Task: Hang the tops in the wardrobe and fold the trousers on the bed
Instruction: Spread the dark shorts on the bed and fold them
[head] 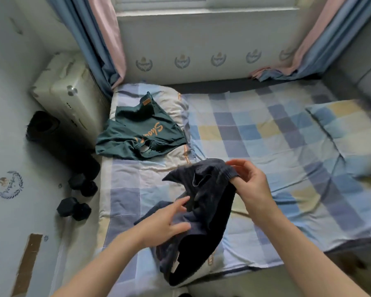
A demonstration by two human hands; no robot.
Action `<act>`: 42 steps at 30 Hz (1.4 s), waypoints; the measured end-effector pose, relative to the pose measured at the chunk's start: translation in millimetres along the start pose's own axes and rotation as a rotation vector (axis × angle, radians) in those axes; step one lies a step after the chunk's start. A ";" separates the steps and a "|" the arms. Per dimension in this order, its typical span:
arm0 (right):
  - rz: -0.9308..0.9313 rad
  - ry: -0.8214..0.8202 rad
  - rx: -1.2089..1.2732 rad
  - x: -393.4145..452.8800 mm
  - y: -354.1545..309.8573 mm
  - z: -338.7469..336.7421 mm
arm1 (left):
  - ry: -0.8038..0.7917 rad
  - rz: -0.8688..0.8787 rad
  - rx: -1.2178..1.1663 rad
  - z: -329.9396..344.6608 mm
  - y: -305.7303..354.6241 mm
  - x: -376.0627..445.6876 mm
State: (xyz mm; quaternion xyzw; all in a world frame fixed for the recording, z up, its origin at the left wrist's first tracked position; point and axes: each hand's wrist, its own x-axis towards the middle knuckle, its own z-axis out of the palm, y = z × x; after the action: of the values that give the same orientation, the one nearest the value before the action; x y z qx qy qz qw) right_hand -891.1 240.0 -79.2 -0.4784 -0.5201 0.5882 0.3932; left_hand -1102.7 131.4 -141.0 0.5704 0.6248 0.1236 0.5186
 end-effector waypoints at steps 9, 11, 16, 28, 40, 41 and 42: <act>-0.189 0.122 -0.122 -86.7 -59.1 -84.2 | 0.183 0.631 0.227 19.3 188.3 33.1; -0.215 0.249 -0.222 -106.6 -62.0 -115.1 | 0.186 0.658 0.240 51.1 214.1 38.0; -0.218 0.499 -0.236 -164.4 -46.8 -211.6 | 0.041 0.648 0.028 130.7 280.3 36.9; -0.109 0.153 -0.667 -253.0 31.8 -396.9 | -0.071 0.760 -0.252 240.8 423.6 34.0; 0.280 -0.051 -1.540 -257.6 91.3 -552.1 | 0.152 0.663 -0.060 232.5 419.7 109.4; 0.240 -0.059 -1.583 -249.8 88.0 -562.5 | 0.155 0.669 0.034 227.0 416.0 122.1; 0.196 -0.070 -1.619 -244.3 83.0 -569.4 | 0.162 0.678 0.145 220.9 411.7 130.4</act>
State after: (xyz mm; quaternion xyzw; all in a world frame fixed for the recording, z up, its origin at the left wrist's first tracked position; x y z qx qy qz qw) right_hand -277.9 127.2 -124.3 -0.6389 -0.7518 0.0764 -0.1441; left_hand -663.1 275.7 4.7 0.7690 0.4462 0.2888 0.3551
